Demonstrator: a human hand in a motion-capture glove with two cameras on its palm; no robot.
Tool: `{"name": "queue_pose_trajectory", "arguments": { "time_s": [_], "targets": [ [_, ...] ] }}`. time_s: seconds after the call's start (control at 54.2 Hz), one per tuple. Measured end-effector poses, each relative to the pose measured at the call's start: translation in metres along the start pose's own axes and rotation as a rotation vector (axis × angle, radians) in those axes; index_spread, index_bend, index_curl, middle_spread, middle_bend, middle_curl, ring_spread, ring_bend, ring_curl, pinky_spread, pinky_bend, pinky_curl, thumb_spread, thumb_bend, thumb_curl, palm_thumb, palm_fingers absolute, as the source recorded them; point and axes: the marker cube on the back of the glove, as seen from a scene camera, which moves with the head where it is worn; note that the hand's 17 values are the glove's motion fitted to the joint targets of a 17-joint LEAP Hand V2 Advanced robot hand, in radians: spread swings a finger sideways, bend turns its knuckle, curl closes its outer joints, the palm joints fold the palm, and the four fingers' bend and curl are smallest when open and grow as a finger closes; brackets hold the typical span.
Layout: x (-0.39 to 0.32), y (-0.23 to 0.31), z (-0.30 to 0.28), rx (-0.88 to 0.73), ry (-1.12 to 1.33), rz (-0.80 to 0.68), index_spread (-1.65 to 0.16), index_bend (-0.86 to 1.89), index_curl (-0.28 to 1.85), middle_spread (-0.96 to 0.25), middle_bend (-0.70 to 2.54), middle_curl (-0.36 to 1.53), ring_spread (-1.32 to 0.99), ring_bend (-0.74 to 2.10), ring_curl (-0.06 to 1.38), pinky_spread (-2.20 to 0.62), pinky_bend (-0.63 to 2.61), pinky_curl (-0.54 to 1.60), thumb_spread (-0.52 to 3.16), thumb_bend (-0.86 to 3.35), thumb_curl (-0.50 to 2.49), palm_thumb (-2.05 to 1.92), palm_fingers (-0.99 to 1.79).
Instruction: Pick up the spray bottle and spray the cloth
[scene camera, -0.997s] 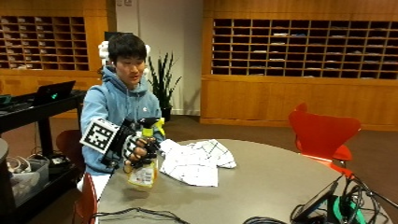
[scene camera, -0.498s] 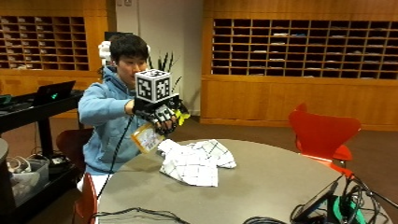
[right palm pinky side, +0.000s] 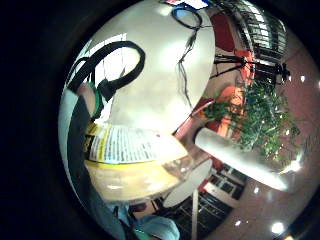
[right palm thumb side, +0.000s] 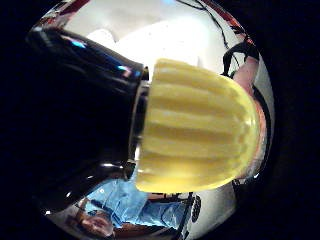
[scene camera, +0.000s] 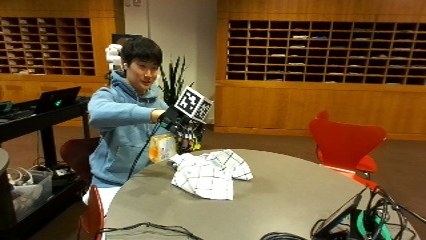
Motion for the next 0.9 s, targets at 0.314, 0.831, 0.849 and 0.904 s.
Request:
{"name": "queue_pose_trajectory", "arguments": {
  "time_s": [0.314, 0.831, 0.849, 0.904],
  "targets": [
    [-0.004, 0.010, -0.022, 0.034, 0.051, 0.010, -0.26, 0.17, 0.46, -0.21, 0.40, 0.48, -0.24, 0.39, 0.43, -0.32, 0.37, 0.38, 0.42, -0.04, 0.68, 0.97, 1.25],
    [-0.014, 0.004, -0.019, 0.023, 0.029, -0.010, -0.27, 0.17, 0.46, -0.22, 0.40, 0.48, -0.25, 0.39, 0.44, -0.32, 0.36, 0.38, 0.42, -0.04, 0.68, 0.97, 1.25],
    [-0.014, 0.003, -0.019, 0.024, 0.027, -0.011, -0.27, 0.17, 0.46, -0.22, 0.40, 0.48, -0.25, 0.39, 0.44, -0.32, 0.36, 0.38, 0.42, -0.04, 0.68, 0.97, 1.25],
    [-0.015, 0.002, -0.021, 0.035, 0.015, -0.008, -0.27, 0.17, 0.46, -0.22, 0.40, 0.48, -0.25, 0.39, 0.44, -0.32, 0.36, 0.38, 0.42, -0.04, 0.68, 0.97, 1.25]
  ]
}}
